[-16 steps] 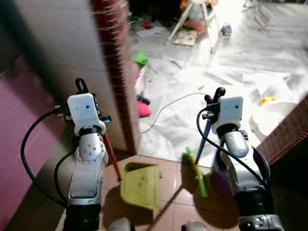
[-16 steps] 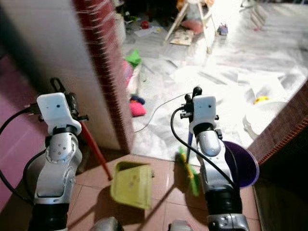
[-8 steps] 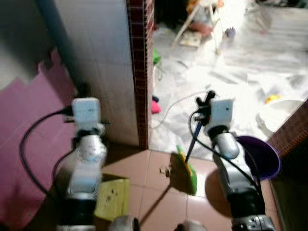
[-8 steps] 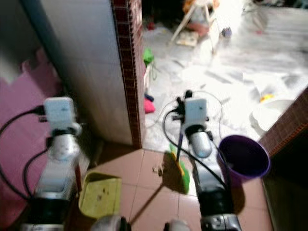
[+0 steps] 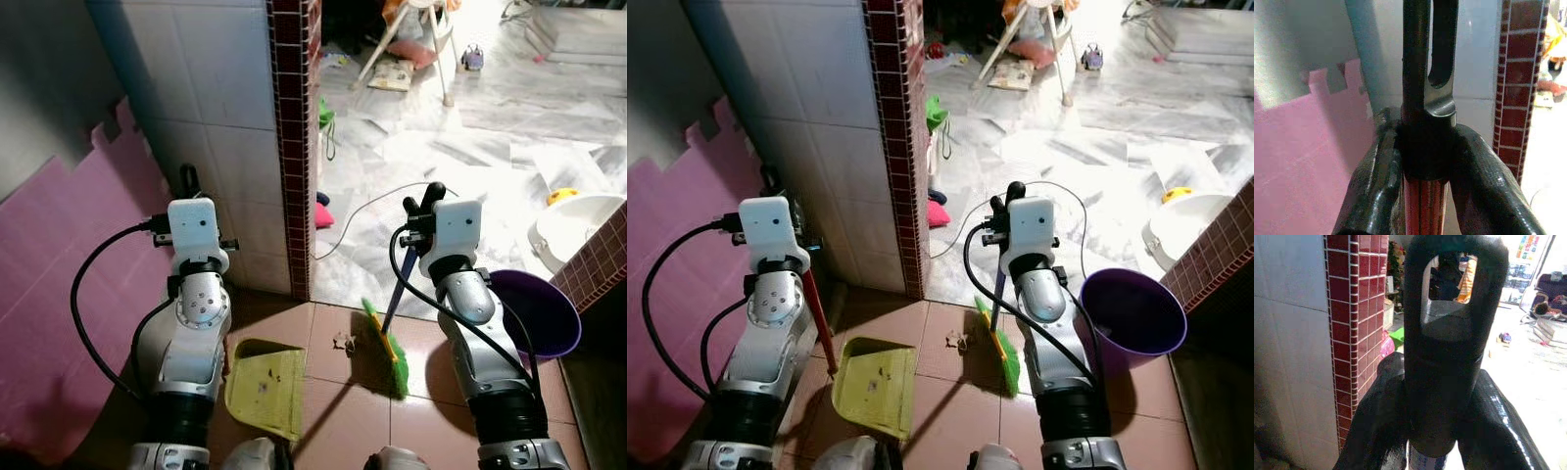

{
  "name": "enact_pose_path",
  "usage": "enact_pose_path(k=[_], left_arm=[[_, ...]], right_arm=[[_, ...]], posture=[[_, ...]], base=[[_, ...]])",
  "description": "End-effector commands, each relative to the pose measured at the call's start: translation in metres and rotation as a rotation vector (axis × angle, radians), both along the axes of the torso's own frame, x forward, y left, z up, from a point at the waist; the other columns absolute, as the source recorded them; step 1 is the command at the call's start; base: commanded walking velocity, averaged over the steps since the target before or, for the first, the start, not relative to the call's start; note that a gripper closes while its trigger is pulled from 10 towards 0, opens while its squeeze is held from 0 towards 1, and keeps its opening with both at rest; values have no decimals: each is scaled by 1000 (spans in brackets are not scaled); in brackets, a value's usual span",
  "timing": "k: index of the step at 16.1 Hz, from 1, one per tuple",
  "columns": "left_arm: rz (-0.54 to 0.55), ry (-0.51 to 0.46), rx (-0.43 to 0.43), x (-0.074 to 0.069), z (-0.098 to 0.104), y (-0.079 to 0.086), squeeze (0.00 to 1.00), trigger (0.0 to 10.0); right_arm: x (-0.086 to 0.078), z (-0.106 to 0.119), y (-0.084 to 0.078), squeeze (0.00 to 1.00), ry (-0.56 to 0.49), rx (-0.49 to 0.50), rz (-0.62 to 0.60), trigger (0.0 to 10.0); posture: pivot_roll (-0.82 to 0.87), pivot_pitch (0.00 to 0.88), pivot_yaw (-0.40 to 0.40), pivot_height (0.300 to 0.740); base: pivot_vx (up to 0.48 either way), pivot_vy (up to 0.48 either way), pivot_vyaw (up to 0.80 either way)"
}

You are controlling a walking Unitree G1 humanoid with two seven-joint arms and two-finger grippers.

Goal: Sweep floor

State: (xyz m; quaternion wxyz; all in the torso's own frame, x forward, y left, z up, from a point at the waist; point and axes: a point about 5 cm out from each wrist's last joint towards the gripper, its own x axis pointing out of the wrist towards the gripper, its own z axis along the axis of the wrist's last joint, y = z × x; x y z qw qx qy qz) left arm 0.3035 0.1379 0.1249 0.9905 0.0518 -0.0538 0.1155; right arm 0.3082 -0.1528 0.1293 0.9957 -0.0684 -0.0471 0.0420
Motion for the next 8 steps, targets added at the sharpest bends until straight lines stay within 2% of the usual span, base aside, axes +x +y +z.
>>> enact_pose_path(k=[1, 4, 8], left_arm=[[-24, -67, 23, 6, 13, -2, 0, 10000], [-42, -69, 18, 11, 10, -4, 0, 10000], [-39, -13, -10, 29, -2, -13, 0, 10000]], right_arm=[[1, 16, 0, 0, -75, 3, -7, 10000], [0, 15, 1, 0, -75, 11, -6, 10000], [-2, 14, 1, 0, -61, 10, 6, 10000]], posture=[[-86, 0, 73, 740], [-87, 14, 75, 740], [-105, 61, 73, 740]], base=[[0, 0, 0], [0, 0, 0], [0, 0, 0]])
